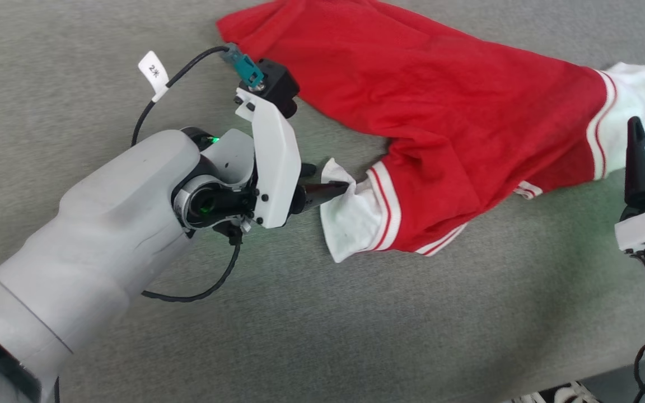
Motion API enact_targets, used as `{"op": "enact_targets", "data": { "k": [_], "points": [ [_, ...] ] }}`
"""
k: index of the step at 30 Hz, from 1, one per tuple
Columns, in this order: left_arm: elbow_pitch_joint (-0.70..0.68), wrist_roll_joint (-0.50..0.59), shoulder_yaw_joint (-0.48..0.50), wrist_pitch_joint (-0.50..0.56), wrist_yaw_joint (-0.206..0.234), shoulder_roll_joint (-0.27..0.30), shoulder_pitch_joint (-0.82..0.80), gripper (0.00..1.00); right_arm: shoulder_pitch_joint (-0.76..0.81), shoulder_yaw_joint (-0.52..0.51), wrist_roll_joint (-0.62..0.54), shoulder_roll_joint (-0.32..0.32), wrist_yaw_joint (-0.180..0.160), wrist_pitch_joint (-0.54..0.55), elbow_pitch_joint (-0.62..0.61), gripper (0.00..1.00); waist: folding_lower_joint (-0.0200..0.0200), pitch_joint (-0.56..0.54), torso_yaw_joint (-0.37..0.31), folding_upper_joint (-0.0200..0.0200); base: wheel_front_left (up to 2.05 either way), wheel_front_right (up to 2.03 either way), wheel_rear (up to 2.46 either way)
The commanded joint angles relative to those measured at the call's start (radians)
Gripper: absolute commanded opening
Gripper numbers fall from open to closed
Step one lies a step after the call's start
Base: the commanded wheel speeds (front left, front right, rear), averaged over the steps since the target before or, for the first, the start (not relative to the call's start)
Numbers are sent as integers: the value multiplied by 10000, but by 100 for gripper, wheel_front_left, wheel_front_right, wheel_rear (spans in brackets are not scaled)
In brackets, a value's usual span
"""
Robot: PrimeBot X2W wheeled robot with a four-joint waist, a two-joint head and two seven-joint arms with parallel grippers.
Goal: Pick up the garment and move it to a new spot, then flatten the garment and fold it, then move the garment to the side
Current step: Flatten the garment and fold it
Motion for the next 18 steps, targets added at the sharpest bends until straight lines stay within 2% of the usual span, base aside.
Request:
{"op": "enact_targets", "data": {
  "k": [1, 7, 8, 9, 10, 18],
  "points": [
    [117, -6, -83, 73, 25, -91, -74, 100, -88, 57, 56, 50, 0, -135, 57, 100, 0, 189, -276, 0, 0, 0, 0],
    [350, -7, -374, 348, 29, -322, -45, 100, -168, 289, 179, 148, 0, -432, 457, 100, 0, 320, -544, 0, 0, 0, 0],
    [362, -2, -404, 352, 29, -336, -20, 49, -173, 330, 200, 155, 0, -478, 520, 100, 0, 324, -563, 0, 0, 0, 0],
    [385, -7, -431, 371, 29, -338, -4, 35, -173, 354, 220, 151, 0, -520, 573, 100, 0, 324, -571, 0, 0, 0, 0],
    [405, -52, -464, 449, 29, -334, 25, 0, -179, 365, 229, 148, 0, -547, 614, 100, 0, 320, -569, 0, 0, 0, 0],
    [209, -275, -185, -98, 26, 25, -209, 0, -161, 274, 125, -79, 0, -604, 766, 100, 0, -38, -37, 0, 0, 0, 0]
  ]
}}
